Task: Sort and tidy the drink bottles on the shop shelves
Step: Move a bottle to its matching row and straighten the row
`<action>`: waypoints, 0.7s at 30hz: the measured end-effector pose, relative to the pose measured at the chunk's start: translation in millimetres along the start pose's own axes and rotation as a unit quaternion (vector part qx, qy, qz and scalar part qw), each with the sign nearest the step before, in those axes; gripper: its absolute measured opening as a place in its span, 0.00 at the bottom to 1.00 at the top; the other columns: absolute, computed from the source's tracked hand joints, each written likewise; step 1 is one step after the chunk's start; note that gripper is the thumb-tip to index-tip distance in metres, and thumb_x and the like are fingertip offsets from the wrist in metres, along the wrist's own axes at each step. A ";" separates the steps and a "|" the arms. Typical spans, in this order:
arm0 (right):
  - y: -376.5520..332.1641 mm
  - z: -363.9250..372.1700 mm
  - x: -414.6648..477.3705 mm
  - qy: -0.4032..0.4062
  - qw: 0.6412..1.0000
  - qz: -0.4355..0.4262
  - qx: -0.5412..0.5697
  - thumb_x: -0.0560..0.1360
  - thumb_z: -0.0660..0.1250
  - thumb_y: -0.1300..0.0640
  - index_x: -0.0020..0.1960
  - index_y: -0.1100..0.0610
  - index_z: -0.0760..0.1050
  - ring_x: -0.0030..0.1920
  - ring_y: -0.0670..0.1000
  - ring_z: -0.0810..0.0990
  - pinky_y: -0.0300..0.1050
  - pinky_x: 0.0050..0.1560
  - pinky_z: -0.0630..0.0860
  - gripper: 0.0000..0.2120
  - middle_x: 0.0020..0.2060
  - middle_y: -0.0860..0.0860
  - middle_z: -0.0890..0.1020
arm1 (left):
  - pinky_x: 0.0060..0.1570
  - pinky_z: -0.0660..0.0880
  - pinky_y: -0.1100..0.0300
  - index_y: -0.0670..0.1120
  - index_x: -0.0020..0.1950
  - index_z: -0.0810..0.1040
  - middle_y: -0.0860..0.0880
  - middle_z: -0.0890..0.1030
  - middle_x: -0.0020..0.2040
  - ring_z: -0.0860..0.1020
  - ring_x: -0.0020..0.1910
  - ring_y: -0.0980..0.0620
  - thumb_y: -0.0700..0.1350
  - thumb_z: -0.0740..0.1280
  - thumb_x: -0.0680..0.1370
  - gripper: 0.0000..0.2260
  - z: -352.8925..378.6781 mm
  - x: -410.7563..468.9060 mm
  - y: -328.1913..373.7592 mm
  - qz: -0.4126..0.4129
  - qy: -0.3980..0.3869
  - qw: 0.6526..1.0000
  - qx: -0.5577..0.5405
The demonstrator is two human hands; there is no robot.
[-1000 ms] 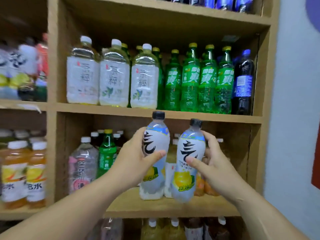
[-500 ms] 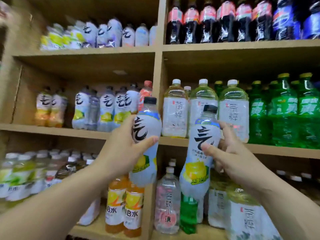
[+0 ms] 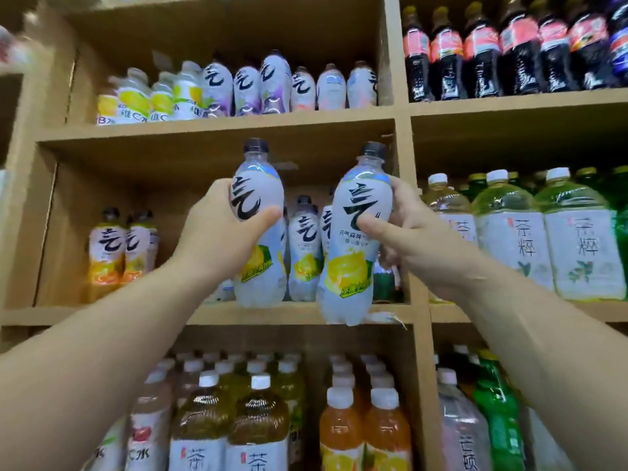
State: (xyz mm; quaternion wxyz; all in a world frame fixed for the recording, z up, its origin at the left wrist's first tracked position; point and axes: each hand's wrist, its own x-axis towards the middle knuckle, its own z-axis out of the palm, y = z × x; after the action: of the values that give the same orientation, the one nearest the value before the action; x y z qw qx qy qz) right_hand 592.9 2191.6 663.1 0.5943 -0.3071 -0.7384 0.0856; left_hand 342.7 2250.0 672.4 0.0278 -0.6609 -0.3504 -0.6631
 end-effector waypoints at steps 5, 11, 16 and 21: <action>9.2 42.5 42.0 -0.010 0.999 0.014 -0.039 0.80 0.70 0.54 0.77 0.46 0.59 0.36 0.41 0.82 0.44 0.32 0.73 0.30 0.60 0.53 0.81 | 0.50 0.74 0.50 0.46 0.63 0.71 0.49 0.78 0.53 0.77 0.52 0.45 0.57 0.73 0.76 0.22 18.1 21.9 -35.7 -0.042 -0.028 0.998 0.022; 25.1 67.2 66.3 -0.011 0.997 0.061 -0.049 0.80 0.71 0.56 0.76 0.46 0.61 0.46 0.43 0.86 0.42 0.36 0.82 0.30 0.58 0.49 0.83 | 0.52 0.78 0.45 0.49 0.63 0.69 0.50 0.80 0.53 0.78 0.51 0.44 0.62 0.70 0.76 0.24 29.9 30.0 -60.1 -0.037 -0.051 0.998 0.028; 36.9 75.1 73.3 0.009 0.996 0.073 -0.059 0.81 0.69 0.54 0.77 0.45 0.62 0.42 0.41 0.85 0.36 0.30 0.75 0.27 0.56 0.46 0.84 | 0.53 0.75 0.50 0.51 0.78 0.59 0.45 0.79 0.65 0.78 0.61 0.39 0.60 0.68 0.79 0.33 33.8 18.9 -82.7 0.035 -0.076 0.993 0.083; 45.7 83.1 74.8 0.009 0.995 0.081 -0.052 0.83 0.66 0.52 0.81 0.45 0.56 0.47 0.42 0.83 0.33 0.31 0.75 0.31 0.64 0.50 0.81 | 0.57 0.70 0.56 0.54 0.83 0.48 0.47 0.74 0.74 0.75 0.68 0.43 0.56 0.66 0.81 0.37 35.5 7.1 -107.6 0.021 -0.134 0.990 0.044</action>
State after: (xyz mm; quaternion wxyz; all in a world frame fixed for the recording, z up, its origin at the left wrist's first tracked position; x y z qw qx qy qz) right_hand 523.8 2289.4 679.2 0.5755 -0.3974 -0.7088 0.0920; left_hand 318.4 2351.8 628.5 0.0239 -0.7492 -0.3658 -0.5516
